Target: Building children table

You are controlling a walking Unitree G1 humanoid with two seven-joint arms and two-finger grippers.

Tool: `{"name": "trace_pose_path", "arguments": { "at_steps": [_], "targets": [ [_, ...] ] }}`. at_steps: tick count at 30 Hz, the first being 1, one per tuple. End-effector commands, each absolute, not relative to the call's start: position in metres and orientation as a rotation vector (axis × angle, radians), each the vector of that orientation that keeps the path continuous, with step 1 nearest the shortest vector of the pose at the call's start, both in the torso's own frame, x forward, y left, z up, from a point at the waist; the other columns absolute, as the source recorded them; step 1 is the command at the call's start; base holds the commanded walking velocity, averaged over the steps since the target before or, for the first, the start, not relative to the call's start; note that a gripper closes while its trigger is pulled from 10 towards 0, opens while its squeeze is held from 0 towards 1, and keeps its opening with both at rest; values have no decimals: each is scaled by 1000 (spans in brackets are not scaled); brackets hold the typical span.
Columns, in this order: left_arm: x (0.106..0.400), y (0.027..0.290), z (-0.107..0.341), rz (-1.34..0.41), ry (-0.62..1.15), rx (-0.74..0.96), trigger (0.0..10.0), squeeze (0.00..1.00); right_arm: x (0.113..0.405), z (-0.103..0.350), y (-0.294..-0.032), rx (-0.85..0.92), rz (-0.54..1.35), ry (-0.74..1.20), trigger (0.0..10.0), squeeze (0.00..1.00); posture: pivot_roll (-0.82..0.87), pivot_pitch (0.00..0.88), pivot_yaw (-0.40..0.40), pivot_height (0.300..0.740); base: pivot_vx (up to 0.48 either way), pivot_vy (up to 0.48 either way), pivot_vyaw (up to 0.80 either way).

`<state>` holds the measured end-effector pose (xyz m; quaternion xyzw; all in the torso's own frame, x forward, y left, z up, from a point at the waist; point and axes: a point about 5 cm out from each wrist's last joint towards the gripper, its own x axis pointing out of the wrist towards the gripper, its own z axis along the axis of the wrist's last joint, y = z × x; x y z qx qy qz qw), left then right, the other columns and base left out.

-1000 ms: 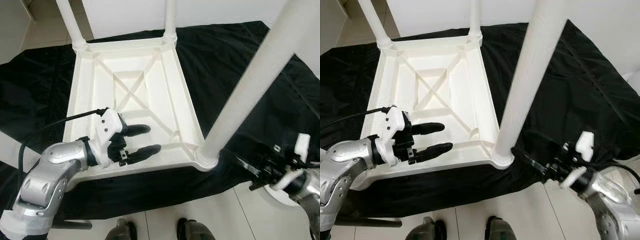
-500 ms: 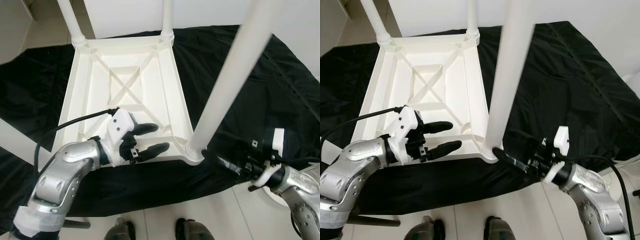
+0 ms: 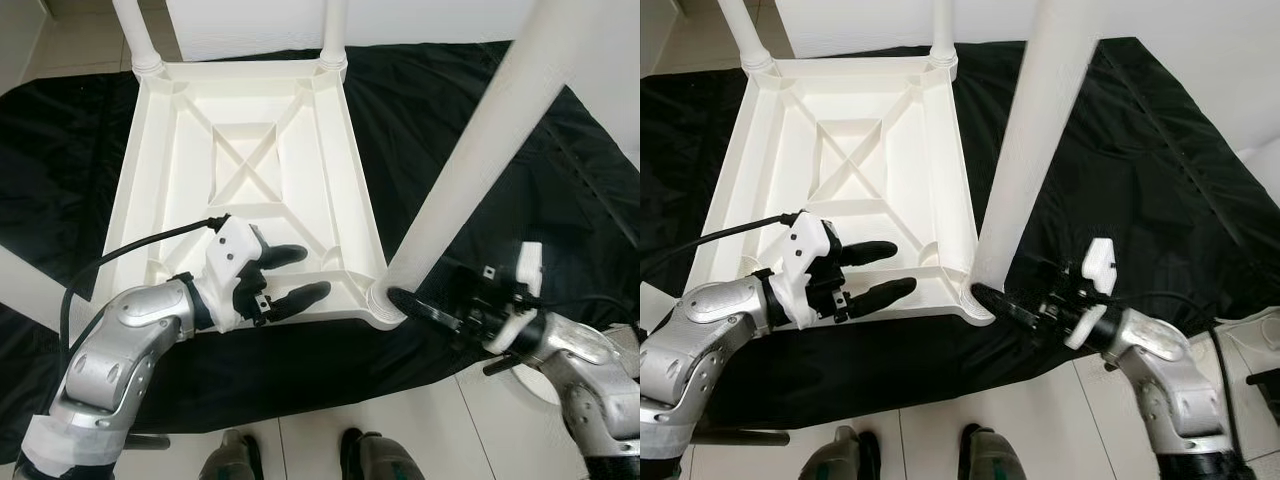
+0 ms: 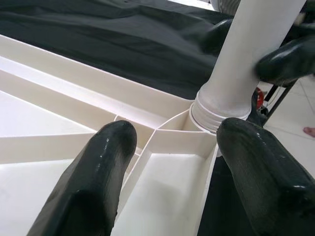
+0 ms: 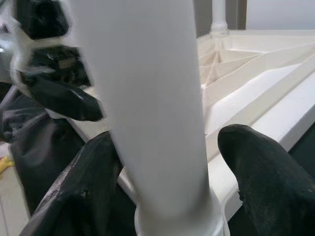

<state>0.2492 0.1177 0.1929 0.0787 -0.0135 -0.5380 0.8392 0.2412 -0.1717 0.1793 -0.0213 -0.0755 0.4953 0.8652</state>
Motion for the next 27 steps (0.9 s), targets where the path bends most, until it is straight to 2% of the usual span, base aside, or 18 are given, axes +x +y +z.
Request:
{"name": "trace_pose_path", "arguments": {
  "at_steps": [1, 7, 14, 15, 16, 20, 21, 27],
  "targets": [
    [252, 119, 192, -1075, -30, 168, 10000, 0, 244, 176, -168, -62, 1026, -153, 10000, 0, -87, 184, -3, 740, 0, 0, 0],
    [258, 113, 194, -1075, -47, 164, 10000, 0, 255, 170, -152, -77, 1026, -156, 10000, 0, -99, 171, 6, 740, 0, 0, 0],
    [259, 111, 194, -1090, -51, 169, 10000, 0, 259, 169, -152, -82, 1013, -148, 10000, 0, -103, 163, 15, 740, 0, 0, 0],
    [259, 111, 194, -1099, -50, 173, 10000, 0, 262, 168, -157, -70, 1000, -133, 10000, 137, -102, 165, 20, 740, 0, 0, 0],
    [260, 112, 194, -1102, -48, 175, 10000, 0, 264, 169, -163, -72, 990, -127, 10000, 1000, -101, 165, 25, 740, 0, 0, 0],
    [259, 111, 193, -1114, -40, 177, 10000, 0, 272, 170, -177, -130, 890, -138, 10000, 1000, -97, 169, 30, 740, 0, 0, 0],
    [259, 110, 193, -1117, -37, 179, 10000, 0, 274, 170, -179, -138, 872, -133, 10000, 0, -97, 169, 32, 740, 0, 0, 0],
    [259, 109, 192, -1114, -35, 174, 10000, 0, 278, 172, -183, -129, 826, -151, 10000, 0, -97, 163, 41, 740, 0, 0, 0]
  ]
}}
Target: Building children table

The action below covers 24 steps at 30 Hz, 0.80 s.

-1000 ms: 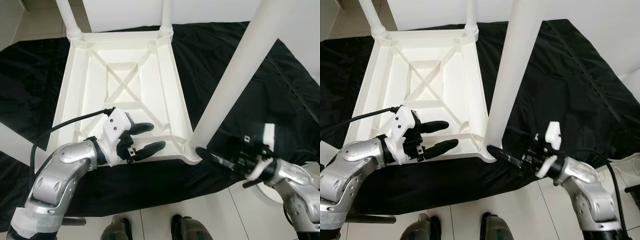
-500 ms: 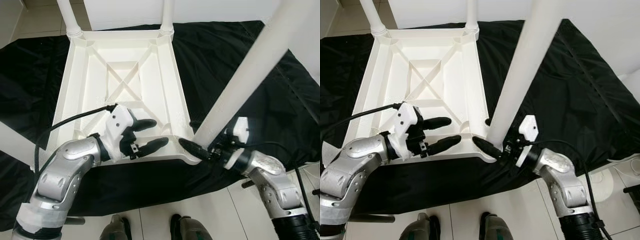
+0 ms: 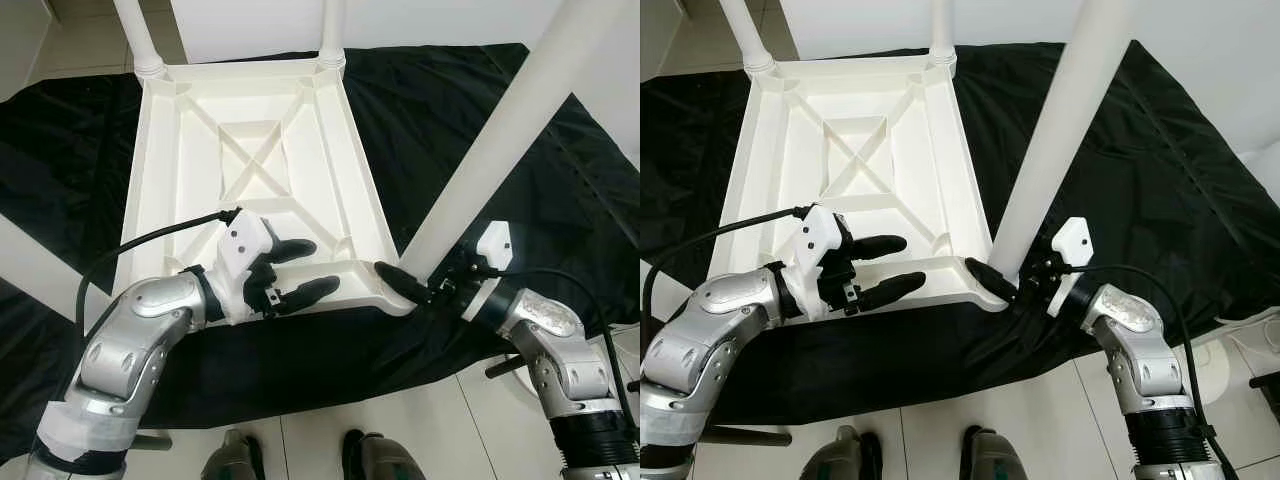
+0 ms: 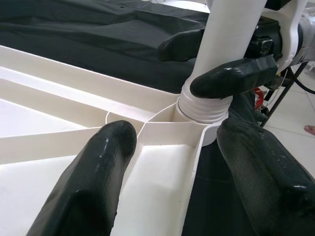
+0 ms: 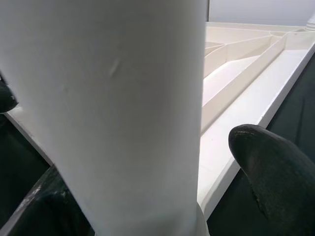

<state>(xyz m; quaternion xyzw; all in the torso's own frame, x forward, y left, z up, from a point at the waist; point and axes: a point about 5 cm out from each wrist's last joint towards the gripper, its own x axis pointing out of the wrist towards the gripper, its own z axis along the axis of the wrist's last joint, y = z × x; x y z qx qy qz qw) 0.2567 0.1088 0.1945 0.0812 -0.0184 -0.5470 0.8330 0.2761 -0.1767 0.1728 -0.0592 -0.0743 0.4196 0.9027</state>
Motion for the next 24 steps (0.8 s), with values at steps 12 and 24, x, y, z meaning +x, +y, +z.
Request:
{"name": "trace_pose_path", "arguments": {
  "at_steps": [12, 24],
  "targets": [
    [270, 94, 186, -1047, -55, 152, 10000, 0, 286, 169, -206, -162, 698, -117, 10000, 0, -124, 139, 59, 740, 0, 0, 0],
    [284, 69, 177, -942, -24, 83, 10000, 0, 291, 158, -218, -228, 596, -64, 0, 0, -155, 117, 58, 740, 0, 0, 0]
  ]
}}
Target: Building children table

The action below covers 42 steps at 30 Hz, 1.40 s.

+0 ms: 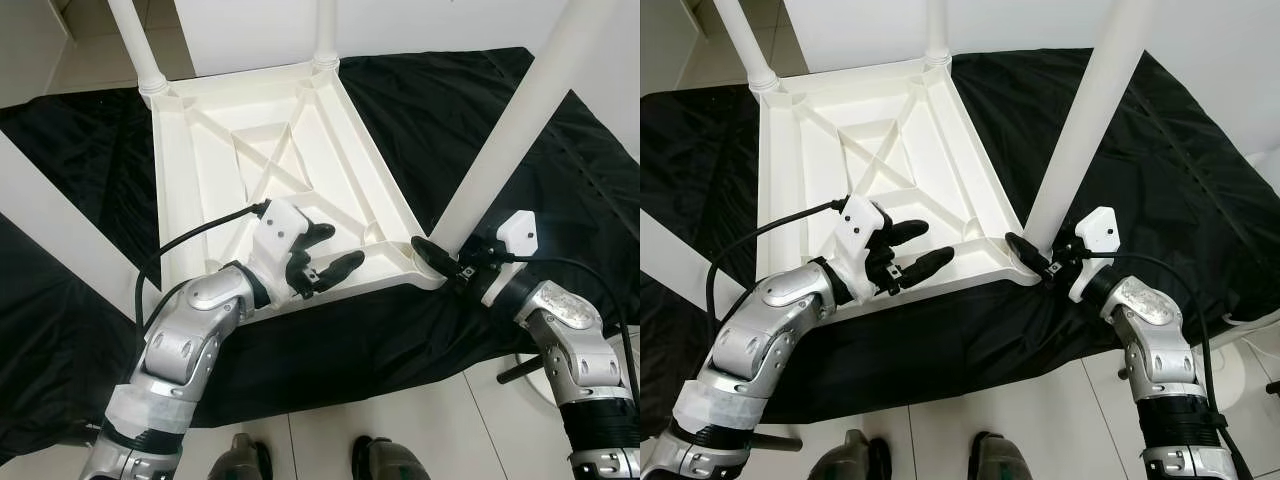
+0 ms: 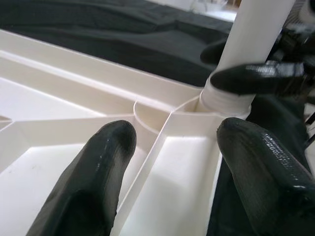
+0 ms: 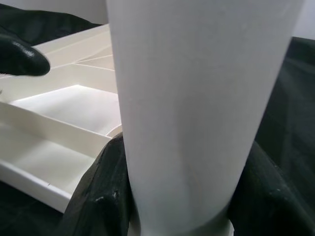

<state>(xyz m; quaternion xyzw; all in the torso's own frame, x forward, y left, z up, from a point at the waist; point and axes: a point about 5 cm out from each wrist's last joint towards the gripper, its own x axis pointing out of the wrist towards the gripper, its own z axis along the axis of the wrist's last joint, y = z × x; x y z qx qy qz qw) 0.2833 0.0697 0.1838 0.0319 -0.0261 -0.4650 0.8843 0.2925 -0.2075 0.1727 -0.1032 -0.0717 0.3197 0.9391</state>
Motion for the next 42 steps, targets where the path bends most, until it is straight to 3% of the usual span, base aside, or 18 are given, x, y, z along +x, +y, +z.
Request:
{"name": "trace_pose_path", "arguments": {
  "at_steps": [1, 4, 6, 7, 8, 18, 22, 31, 32, 33, 41, 42],
  "targets": [
    [286, 68, 176, -932, -11, 76, 10000, 0, 291, 158, -218, -232, 572, -62, 0, 0, -156, 117, 57, 740, 0, 0, 0],
    [290, 67, 175, -900, -18, 80, 10000, 0, 293, 157, -218, -243, 517, -64, 0, 0, -158, 116, 56, 740, 0, 0, 0],
    [296, 71, 173, -852, -11, 102, 10000, 0, 294, 156, -219, -225, 427, -65, 8000, 0, -161, 114, 63, 740, 0, 0, 0],
    [296, 71, 173, -852, -11, 102, 10000, 0, 294, 156, -219, -225, 427, -65, 8000, 0, -161, 114, 63, 740, 0, 0, 0],
    [298, 73, 173, -830, -10, 108, 10000, 0, 294, 156, -219, -208, 387, -69, 10000, 0, -161, 114, 63, 740, 0, 0, 0],
    [308, 77, 173, -737, -5, 94, 10000, 0, 287, 147, -195, -101, 121, -91, 10000, 0, -155, 99, 74, 740, 0, 0, 0],
    [315, 73, 177, -700, -33, 113, 10000, 0, 278, 140, -166, -48, -133, -72, 10000, 0, -161, 89, 82, 740, 0, 0, 0],
    [318, 66, 178, -725, -41, 147, 10000, 0, 278, 141, -143, -31, -108, -86, 10000, 0, -155, 87, 71, 740, 0, 0, 0],
    [318, 63, 177, -743, -43, 155, 10000, 0, 279, 143, -144, -27, -78, -96, 10000, 824, -166, 89, 58, 740, 0, 0, 0],
    [318, 62, 176, -751, -49, 167, 10000, 0, 280, 144, -147, -17, -63, -102, 10000, 1000, -166, 90, 52, 740, 0, 0, 0],
    [319, 65, 177, -738, -65, 186, 10000, 0, 276, 154, -161, -31, -32, -166, 10000, 1000, -165, 89, 49, 740, 0, 0, 0],
    [318, 66, 177, -741, -65, 182, 10000, 0, 275, 155, -164, -33, -35, -167, 10000, 773, -159, 86, 45, 740, 0, 0, 0]
  ]
}}
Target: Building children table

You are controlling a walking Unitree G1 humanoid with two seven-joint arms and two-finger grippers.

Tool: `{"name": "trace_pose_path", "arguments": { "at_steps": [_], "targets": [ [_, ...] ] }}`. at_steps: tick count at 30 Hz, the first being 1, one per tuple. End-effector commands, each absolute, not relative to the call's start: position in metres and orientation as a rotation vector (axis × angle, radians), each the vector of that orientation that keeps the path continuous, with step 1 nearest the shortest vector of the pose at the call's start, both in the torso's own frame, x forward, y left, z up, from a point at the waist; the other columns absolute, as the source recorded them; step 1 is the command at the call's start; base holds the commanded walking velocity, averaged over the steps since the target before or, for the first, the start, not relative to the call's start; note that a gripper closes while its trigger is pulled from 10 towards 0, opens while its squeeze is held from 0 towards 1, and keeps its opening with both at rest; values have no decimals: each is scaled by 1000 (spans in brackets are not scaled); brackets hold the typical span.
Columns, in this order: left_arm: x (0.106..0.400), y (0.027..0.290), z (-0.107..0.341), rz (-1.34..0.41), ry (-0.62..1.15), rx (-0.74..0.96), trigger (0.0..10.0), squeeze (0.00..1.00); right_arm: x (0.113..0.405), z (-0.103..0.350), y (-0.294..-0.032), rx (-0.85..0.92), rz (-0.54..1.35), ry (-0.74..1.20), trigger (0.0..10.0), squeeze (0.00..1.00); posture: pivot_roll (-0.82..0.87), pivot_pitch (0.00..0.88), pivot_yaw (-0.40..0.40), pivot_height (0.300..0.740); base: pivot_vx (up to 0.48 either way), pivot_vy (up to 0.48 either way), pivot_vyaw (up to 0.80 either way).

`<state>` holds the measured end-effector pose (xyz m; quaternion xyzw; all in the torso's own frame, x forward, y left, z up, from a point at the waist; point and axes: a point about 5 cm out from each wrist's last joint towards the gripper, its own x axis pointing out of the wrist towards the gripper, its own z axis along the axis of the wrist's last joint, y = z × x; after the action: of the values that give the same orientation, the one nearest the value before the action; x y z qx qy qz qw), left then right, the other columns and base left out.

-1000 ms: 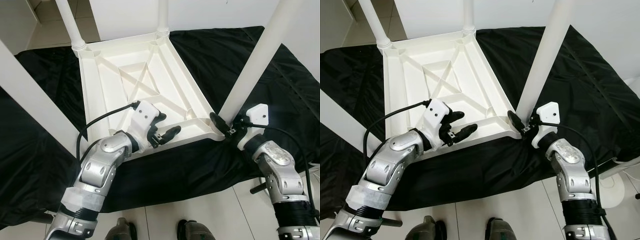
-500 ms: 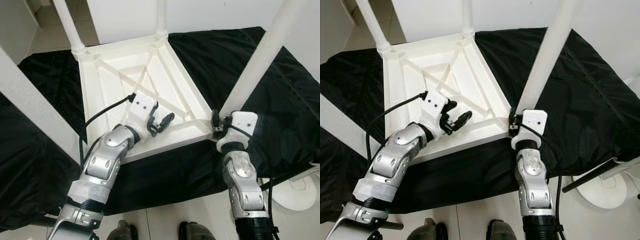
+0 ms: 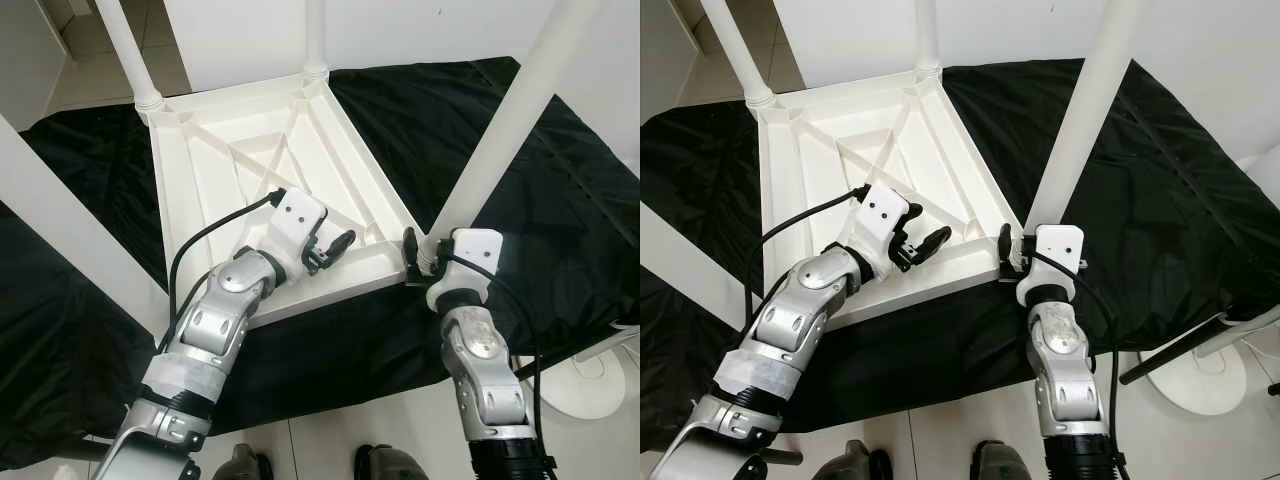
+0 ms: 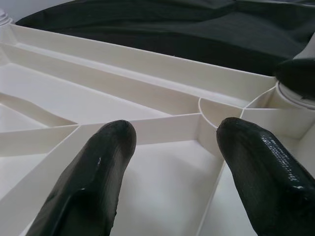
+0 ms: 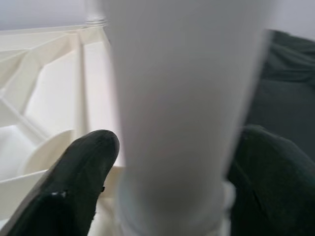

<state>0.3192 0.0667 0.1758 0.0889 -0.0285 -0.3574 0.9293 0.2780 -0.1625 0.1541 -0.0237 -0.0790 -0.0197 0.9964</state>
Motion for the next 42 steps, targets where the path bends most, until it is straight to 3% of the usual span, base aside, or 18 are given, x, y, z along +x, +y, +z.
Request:
{"name": "trace_pose_path", "arguments": {
  "at_steps": [1, 2, 9, 13, 23, 24, 25, 26, 27, 28, 37, 39, 40, 42],
  "targets": [
    [318, 66, 177, -741, -65, 182, 10000, 0, 275, 155, -164, -33, -35, -167, 10000, 773, -159, 86, 45, 740, 0, 0, 0],
    [317, 67, 176, -749, -66, 182, 10000, 0, 275, 155, -165, -31, -20, -164, 10000, 0, -159, 86, 45, 740, 0, 0, 0],
    [296, 65, 174, -890, -92, 215, 10000, 0, 270, 157, -177, -81, 190, -179, 10000, 0, -146, 82, 47, 740, 0, 0, 0],
    [276, 59, 169, -1059, -54, 185, 10000, 0, 275, 164, -188, -153, 372, -191, 10000, 0, -140, 79, 50, 740, 0, 0, 0],
    [266, 55, 168, -1164, -38, 160, 10000, 0, 292, 168, -197, -241, 488, -167, 10000, 0, -128, 77, 47, 740, 0, 0, 0],
    [266, 54, 169, -1160, -44, 165, 10000, 0, 297, 168, -198, -254, 518, -154, 8667, 0, -128, 77, 47, 740, 0, 0, 0],
    [267, 53, 170, -1152, -46, 164, 10000, 0, 300, 167, -198, -279, 538, -142, 3882, 0, -123, 81, 46, 740, 0, 0, 0],
    [267, 53, 170, -1152, -46, 164, 10000, 0, 300, 167, -198, -279, 538, -142, 3882, 0, -123, 81, 46, 740, 0, 0, 0],
    [267, 53, 171, -1148, -46, 163, 10000, 0, 302, 167, -199, -294, 555, -136, 235, 0, -121, 84, 46, 740, 0, 0, 0],
    [268, 52, 172, -1142, -52, 163, 10000, 0, 304, 166, -201, -311, 561, -133, 0, 0, -121, 84, 46, 740, 0, 0, 0],
    [268, 51, 173, -1114, -53, 161, 10000, 0, 305, 160, -205, -311, 598, -111, 0, 0, -112, 89, 41, 740, 0, 0, 0],
    [268, 51, 173, -1107, -53, 158, 10000, 0, 305, 159, -204, -304, 588, -112, 549, 0, -112, 89, 41, 740, 0, 0, 0],
    [269, 51, 173, -1098, -54, 160, 10000, 0, 305, 159, -204, -289, 576, -116, 10000, 0, -111, 94, 37, 740, 0, 0, 0],
    [270, 51, 173, -1089, -55, 159, 10000, 0, 305, 158, -202, -279, 559, -115, 10000, 0, -112, 96, 33, 740, 0, 0, 0]
  ]
}}
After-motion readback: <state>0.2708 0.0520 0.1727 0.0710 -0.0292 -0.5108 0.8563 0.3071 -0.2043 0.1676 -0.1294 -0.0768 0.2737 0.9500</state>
